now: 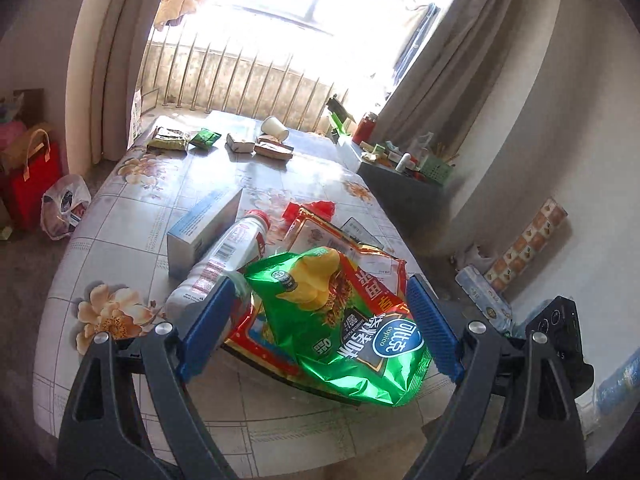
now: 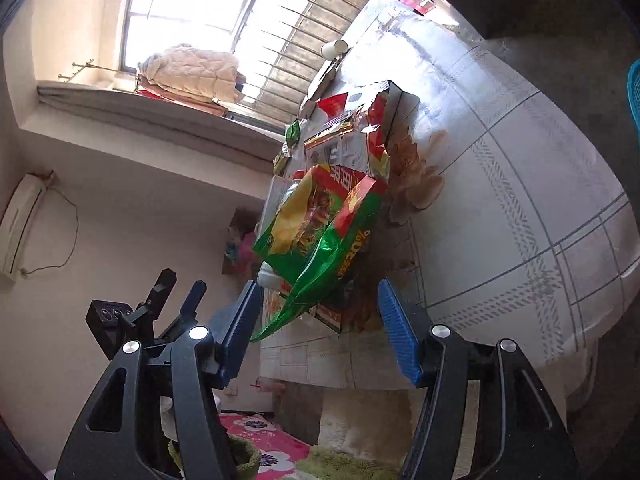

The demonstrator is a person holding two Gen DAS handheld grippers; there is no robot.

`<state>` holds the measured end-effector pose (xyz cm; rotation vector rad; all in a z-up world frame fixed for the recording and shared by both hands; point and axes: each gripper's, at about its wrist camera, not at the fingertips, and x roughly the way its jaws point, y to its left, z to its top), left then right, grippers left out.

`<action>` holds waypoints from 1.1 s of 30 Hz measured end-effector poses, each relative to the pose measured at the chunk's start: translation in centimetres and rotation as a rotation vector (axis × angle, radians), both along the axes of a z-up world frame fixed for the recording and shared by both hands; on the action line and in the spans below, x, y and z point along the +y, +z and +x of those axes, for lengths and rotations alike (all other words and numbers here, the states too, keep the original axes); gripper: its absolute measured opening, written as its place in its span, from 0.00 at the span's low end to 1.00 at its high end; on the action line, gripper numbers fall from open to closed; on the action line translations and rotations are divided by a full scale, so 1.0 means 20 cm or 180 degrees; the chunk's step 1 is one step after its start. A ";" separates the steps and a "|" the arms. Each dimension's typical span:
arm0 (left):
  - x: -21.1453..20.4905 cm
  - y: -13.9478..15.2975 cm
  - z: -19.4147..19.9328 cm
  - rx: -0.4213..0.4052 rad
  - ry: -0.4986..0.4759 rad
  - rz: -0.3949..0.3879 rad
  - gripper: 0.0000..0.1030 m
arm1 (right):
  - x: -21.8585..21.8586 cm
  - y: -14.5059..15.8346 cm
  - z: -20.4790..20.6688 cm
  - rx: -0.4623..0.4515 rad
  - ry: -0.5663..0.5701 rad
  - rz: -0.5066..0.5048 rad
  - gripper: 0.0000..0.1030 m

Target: Collect trash

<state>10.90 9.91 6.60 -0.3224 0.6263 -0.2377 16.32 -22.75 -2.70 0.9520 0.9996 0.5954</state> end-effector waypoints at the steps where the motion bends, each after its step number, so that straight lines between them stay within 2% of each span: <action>1: 0.02 -0.04 -0.02 0.0016 0.0014 -0.0005 0.78 | 0.04 -0.01 0.02 0.0048 0.0014 -0.0005 0.58; 6: 0.05 -0.20 -0.06 0.0200 -0.0101 -0.0056 0.68 | 0.16 -0.05 0.12 0.0292 -0.0051 -0.0070 0.58; 9: 0.06 -0.25 -0.06 0.0225 -0.0152 -0.0052 0.61 | 0.19 -0.07 0.14 0.0342 -0.0134 -0.0095 0.58; 14: 0.09 -0.31 -0.06 0.0276 -0.0272 -0.0183 0.53 | 0.19 -0.09 0.19 0.0404 -0.0175 -0.0080 0.32; 16: 0.10 -0.33 -0.07 0.0279 -0.0293 -0.0213 0.50 | 0.18 -0.10 0.18 0.0397 -0.0176 -0.0066 0.29; 19: 0.12 -0.36 -0.07 0.0331 -0.0295 -0.0268 0.49 | 0.15 -0.09 0.17 0.0343 -0.0181 -0.0033 0.20; 23: 0.13 -0.39 -0.07 0.0428 -0.0279 -0.0332 0.47 | 0.10 -0.07 0.15 0.0277 -0.0210 0.0104 0.15; 29: 0.11 -0.42 -0.08 0.0477 -0.0255 -0.0281 0.47 | -0.04 -0.06 0.09 0.0233 -0.0329 0.0200 0.11; 33: 0.08 -0.44 -0.04 0.0560 -0.0153 -0.0140 0.47 | -0.20 -0.05 0.03 0.0168 -0.0557 0.0234 0.11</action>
